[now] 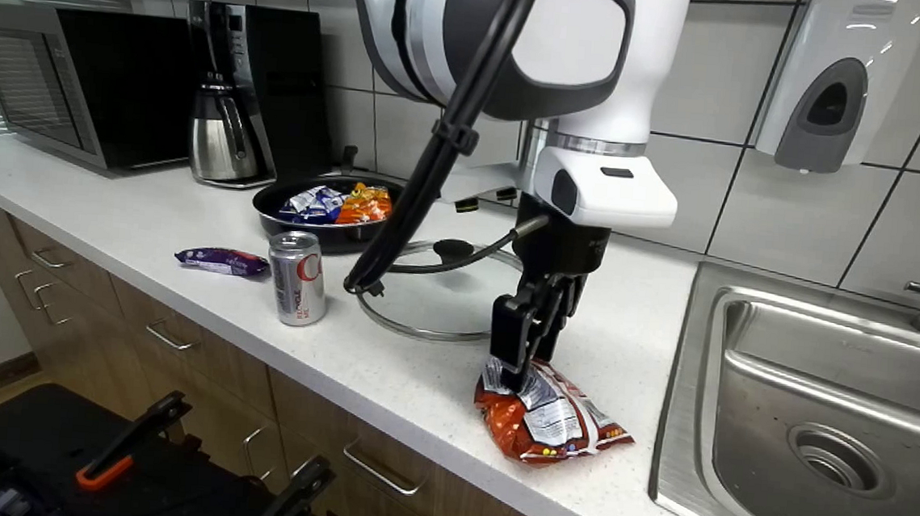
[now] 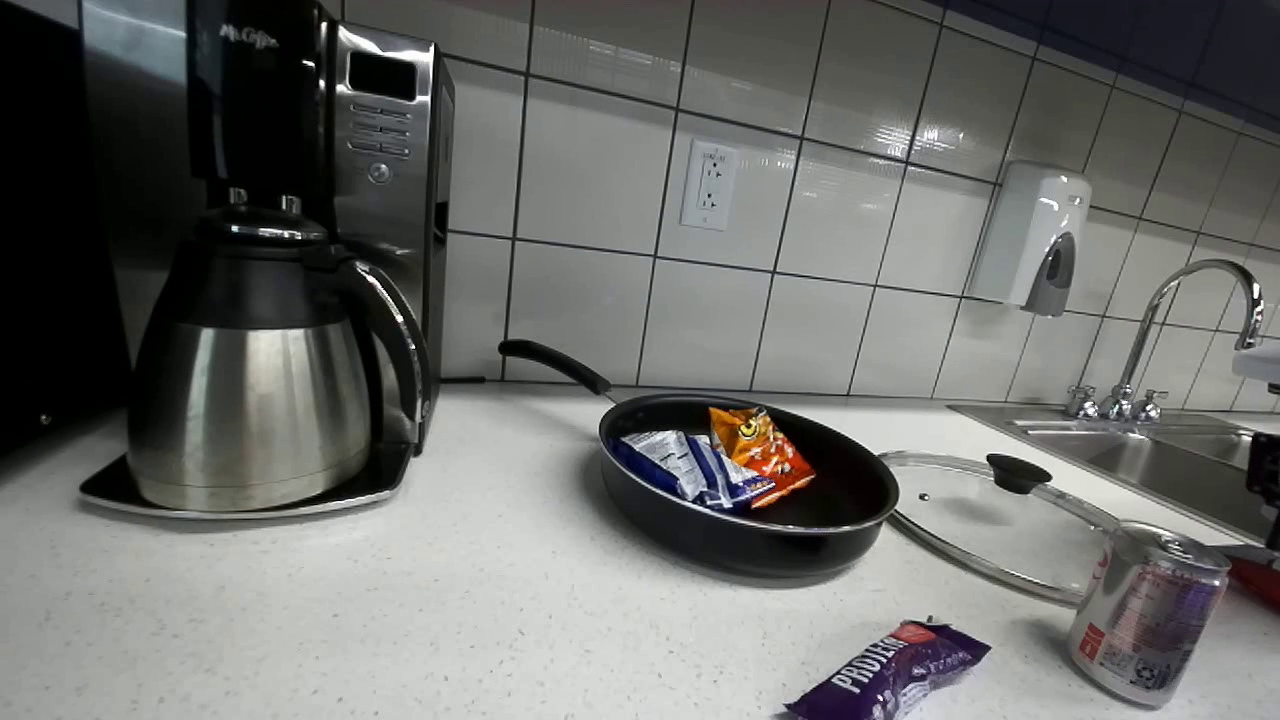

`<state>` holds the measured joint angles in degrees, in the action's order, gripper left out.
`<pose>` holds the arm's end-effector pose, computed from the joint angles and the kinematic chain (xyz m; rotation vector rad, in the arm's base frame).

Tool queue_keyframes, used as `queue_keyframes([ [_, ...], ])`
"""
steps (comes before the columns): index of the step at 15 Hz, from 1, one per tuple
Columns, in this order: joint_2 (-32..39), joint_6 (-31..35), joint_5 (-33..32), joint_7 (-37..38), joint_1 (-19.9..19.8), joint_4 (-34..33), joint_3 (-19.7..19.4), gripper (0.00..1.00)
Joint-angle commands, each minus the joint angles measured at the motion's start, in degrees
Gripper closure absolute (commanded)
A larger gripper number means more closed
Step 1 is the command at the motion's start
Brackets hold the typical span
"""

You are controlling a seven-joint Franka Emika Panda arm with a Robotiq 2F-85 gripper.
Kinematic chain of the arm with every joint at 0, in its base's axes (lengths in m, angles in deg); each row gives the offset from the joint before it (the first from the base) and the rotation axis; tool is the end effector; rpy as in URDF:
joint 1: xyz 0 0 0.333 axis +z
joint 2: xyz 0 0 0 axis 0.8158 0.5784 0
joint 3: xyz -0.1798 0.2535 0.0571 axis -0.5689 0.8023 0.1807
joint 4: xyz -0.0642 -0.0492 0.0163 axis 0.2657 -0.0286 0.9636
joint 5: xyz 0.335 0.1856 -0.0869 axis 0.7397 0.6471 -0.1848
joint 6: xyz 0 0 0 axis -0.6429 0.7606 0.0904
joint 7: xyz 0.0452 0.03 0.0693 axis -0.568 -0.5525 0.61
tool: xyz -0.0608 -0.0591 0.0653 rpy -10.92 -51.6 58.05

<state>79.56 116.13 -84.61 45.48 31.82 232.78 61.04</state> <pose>0.3396 -0.2875 0.2626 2.0021 -2.3982 -0.0859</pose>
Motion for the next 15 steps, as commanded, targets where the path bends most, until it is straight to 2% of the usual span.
queue_keyframes([
  [1,0.86,-0.04,1.61,-1.48,1.09,-1.25,-1.06,0.66],
  [5,1.08,-0.09,1.6,-1.48,1.29,-1.68,-1.35,0.97],
  [6,1.09,-0.11,1.64,-1.52,1.27,-1.78,-1.4,1.0],
  [15,-1.53,-1.78,-3.22,-0.82,1.43,-2.36,-1.33,1.0],
])
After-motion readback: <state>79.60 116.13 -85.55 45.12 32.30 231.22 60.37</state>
